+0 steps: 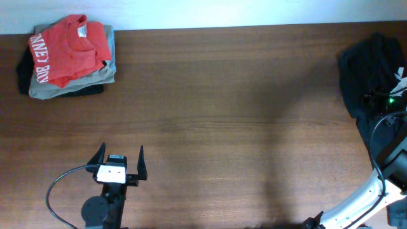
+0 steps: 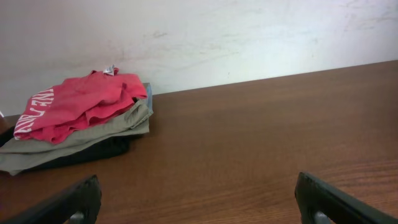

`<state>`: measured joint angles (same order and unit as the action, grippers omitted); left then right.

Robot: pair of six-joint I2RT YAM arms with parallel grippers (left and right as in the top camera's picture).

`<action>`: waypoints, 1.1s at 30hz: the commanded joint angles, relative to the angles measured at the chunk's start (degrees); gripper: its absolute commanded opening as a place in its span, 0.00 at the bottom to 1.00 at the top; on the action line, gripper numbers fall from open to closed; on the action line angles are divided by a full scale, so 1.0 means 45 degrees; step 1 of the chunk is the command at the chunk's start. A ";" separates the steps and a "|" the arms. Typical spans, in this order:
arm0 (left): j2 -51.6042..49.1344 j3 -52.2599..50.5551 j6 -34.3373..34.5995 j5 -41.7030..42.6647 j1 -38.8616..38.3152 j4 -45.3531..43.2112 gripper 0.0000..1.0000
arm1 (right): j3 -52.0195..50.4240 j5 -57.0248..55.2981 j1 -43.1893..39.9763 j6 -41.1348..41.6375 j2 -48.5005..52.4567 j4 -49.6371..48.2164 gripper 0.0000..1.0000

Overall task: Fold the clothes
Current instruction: 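Reach the right gripper to the dark green T-shirt and grasp it, then drag the dark T-shirt with the right gripper to table center and release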

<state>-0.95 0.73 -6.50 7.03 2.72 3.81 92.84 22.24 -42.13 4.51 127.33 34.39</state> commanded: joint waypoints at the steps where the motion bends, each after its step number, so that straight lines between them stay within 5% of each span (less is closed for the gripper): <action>1: 0.0063 -0.0049 -0.0204 0.0044 0.0039 0.0034 0.99 | 0.0228 0.0340 0.0010 -0.0010 0.0364 -0.0233 0.75; 3: 0.0063 -0.0049 -0.0204 0.0044 0.0039 0.0034 0.99 | 0.0228 0.0335 0.0010 -0.0010 0.0364 -0.0374 0.65; 9: 0.0063 -0.0049 -0.0204 0.0049 0.0039 0.0034 0.99 | 0.0476 0.0291 0.0010 -0.0010 0.0359 -0.0544 0.72; 13: 0.0063 -0.0049 -0.0204 0.0044 0.0039 0.0034 0.99 | 0.0544 0.0291 0.0010 -0.0010 0.0359 -0.0510 0.60; 16: 0.0063 -0.0049 -0.0204 0.0044 0.0039 0.0034 0.99 | 0.0554 0.0291 0.0010 -0.0005 0.0359 -0.0505 0.60; 21: 0.0063 -0.0049 -0.0199 0.0044 0.0039 0.0034 0.99 | 0.0559 0.0291 0.0010 -0.0005 0.0306 -0.0452 0.40; 26: 0.0063 -0.0049 -0.0199 0.0044 0.0039 0.0034 0.99 | 0.0743 0.0306 0.0073 0.0049 -0.0233 -0.0126 0.06; 33: 0.0063 -0.0049 -0.0199 0.0044 0.0039 0.0034 0.99 | 0.1103 0.3823 0.2987 0.0583 -0.1311 0.0214 0.04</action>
<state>-0.95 0.73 -6.50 7.03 2.72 3.81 95.68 30.92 -36.47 5.61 125.34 35.29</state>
